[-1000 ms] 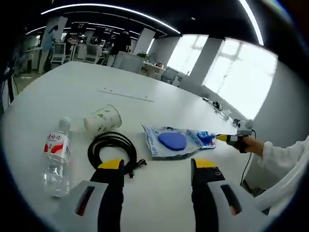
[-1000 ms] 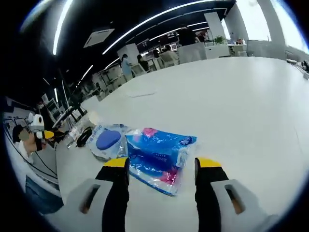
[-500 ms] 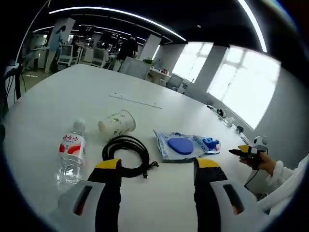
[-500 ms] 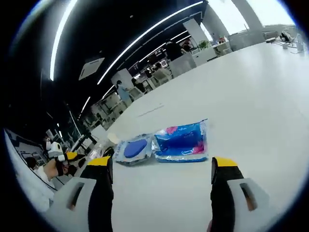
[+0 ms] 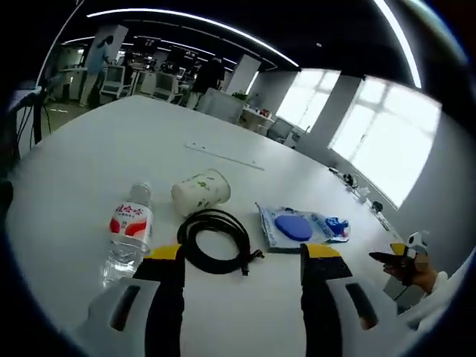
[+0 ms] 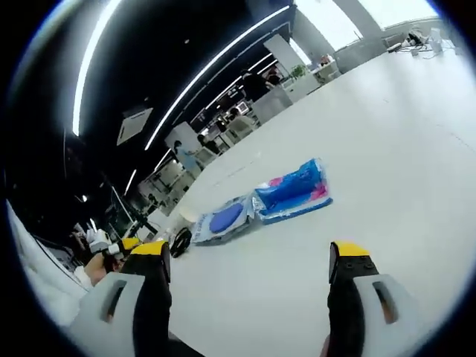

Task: Arrange the tabletop items into an orderly group along one side of the table until the central work area is clear of visible clutter.

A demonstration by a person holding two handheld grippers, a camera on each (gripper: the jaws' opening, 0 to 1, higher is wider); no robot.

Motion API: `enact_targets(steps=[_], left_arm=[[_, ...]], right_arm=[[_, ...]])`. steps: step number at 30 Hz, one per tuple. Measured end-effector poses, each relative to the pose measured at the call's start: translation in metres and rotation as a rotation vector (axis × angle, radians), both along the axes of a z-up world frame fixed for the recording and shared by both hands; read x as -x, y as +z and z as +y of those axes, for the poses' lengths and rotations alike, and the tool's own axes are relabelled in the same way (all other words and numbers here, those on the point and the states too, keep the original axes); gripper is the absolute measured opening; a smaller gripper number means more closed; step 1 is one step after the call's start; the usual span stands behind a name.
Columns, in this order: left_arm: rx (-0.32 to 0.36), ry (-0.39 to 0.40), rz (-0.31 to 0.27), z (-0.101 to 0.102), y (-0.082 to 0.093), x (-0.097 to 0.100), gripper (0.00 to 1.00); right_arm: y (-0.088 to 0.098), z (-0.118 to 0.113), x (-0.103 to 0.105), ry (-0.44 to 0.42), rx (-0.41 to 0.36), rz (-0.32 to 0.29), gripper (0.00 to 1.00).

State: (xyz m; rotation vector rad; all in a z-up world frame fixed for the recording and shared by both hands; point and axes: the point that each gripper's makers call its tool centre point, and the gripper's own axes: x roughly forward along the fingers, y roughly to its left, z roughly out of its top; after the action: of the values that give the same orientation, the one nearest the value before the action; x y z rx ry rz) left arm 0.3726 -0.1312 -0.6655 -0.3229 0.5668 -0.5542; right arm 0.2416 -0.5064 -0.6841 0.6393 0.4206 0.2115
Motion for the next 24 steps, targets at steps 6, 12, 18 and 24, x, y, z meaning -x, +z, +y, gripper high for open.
enact_targets(steps=[6, 12, 18, 24], left_arm=[[-0.015, 0.036, 0.018, 0.017, -0.011, -0.002, 0.63], [-0.116, -0.027, 0.019, 0.015, -0.022, 0.006, 0.62], [-0.214, -0.18, -0.013, -0.014, -0.027, 0.006, 0.63], [-0.345, -0.378, -0.036, -0.044, -0.043, 0.001, 0.62]], right_arm=[[0.003, -0.008, 0.0, -0.021, 0.022, 0.009, 0.87], [-0.005, 0.004, 0.002, -0.003, 0.018, 0.036, 0.85], [-0.011, 0.019, 0.006, 0.017, -0.001, 0.059, 0.83], [-0.017, 0.022, 0.014, 0.017, 0.026, 0.092, 0.79]])
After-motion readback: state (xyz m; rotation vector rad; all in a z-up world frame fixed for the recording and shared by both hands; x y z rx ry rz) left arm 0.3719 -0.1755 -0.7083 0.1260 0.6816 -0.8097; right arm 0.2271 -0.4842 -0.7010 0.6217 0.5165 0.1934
